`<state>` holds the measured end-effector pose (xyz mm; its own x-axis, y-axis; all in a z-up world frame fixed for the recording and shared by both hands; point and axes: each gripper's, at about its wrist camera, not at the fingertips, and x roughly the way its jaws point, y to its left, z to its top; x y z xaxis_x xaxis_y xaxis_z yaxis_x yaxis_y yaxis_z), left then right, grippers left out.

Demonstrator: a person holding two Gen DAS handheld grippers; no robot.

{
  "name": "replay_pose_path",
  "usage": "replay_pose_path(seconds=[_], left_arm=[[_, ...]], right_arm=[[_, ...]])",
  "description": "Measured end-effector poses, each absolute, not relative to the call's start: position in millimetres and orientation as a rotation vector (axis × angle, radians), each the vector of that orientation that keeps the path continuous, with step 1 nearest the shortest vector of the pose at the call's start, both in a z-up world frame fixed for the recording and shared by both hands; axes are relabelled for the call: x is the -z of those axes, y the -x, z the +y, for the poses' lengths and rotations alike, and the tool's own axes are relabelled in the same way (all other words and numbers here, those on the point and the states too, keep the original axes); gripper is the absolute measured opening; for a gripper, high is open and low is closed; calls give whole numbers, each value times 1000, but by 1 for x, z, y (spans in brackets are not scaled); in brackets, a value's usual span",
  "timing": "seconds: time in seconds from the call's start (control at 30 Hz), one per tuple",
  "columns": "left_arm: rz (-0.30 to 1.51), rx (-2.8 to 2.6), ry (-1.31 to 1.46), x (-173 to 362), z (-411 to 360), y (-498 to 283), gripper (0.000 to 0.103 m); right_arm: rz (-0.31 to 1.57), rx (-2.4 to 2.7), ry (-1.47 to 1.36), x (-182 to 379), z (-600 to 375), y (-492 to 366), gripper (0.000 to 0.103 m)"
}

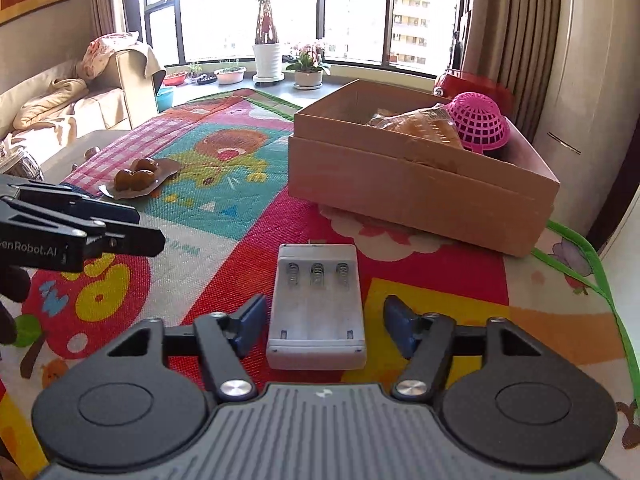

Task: Organize objects
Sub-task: 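Grasp the plate of brown snacks with the left tool while right tool holds the charger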

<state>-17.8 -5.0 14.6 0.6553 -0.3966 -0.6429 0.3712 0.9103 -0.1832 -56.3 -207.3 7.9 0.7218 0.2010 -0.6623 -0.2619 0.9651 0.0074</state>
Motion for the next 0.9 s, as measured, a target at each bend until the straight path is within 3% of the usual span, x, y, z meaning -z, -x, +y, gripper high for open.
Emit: replay_pose_path(seconds=[0.13, 0.2, 0.37, 0.6, 0.77, 0.9], left_arm=[[754, 497, 61, -16, -28, 18, 55], [756, 500, 28, -15, -41, 19, 55], [690, 442, 5, -23, -35, 21, 55], [588, 111, 112, -32, 62, -14, 54], [712, 168, 472, -4, 128, -56, 54], [679, 237, 358, -1, 108, -50, 55]], right_arm=[[661, -206, 14, -22, -234, 61, 99], [646, -178, -19, -25, -247, 59, 103], [682, -138, -62, -10, -262, 53, 103], [702, -142, -86, -5, -263, 51, 103], [708, -149, -56, -4, -257, 51, 103], [715, -152, -47, -3, -255, 50, 103]])
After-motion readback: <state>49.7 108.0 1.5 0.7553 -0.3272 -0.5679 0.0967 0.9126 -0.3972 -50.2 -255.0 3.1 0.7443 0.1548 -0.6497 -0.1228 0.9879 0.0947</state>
